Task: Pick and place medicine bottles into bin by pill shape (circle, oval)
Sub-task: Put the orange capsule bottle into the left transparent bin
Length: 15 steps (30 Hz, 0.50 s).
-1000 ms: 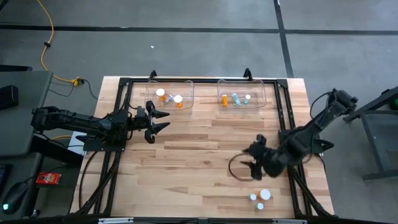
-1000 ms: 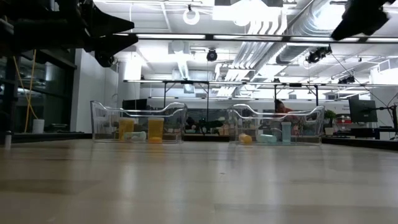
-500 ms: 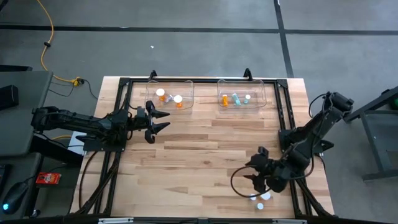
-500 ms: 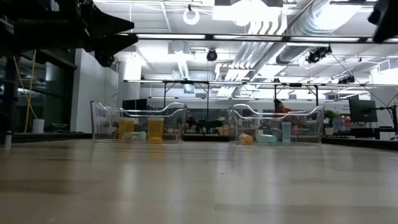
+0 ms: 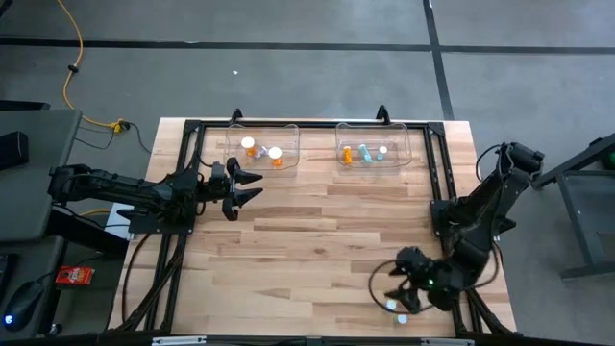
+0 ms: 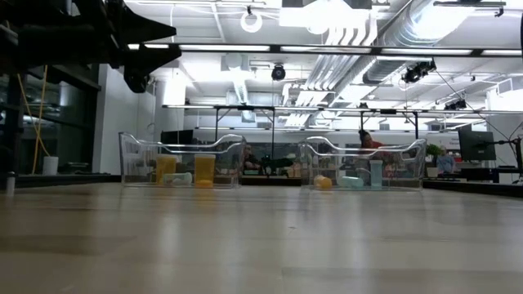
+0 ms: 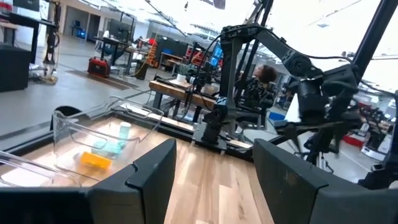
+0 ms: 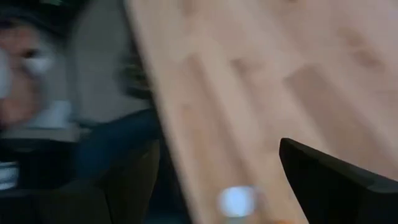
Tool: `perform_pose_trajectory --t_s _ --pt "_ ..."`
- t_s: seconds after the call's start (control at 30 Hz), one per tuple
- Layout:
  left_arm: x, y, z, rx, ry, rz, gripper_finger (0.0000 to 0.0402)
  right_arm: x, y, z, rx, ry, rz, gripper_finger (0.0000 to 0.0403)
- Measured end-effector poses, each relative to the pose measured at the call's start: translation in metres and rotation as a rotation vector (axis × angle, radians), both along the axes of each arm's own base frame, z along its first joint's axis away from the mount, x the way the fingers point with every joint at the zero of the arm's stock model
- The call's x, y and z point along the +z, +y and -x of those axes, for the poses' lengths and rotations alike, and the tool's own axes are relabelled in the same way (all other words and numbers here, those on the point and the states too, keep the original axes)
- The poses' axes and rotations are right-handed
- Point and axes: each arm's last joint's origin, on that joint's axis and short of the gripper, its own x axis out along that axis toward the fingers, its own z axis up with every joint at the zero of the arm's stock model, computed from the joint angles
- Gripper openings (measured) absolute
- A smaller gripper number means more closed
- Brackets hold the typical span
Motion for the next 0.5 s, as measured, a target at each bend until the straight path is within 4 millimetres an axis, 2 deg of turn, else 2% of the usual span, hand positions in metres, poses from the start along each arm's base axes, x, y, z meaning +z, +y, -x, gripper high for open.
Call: perform_pose_trajectory --t_s 0.13,0.37,0.5 --pt "0.0 -0.002 0.0 -0.016 -0.002 0.007 0.0202 0.004 0.014 0.005 -0.037 -0.027 -0.105 0.0323" --pt "0.0 -0.008 -0.001 -0.051 -0.001 0.006 0.0202 -0.007 0.038 -0.006 -0.14 0.435 0.073 0.0323" --pt "0.0 -0.008 -0.001 -0.03 0.002 -0.005 0.0202 -0.003 0.06 -0.014 -0.16 0.567 0.148 0.0322"
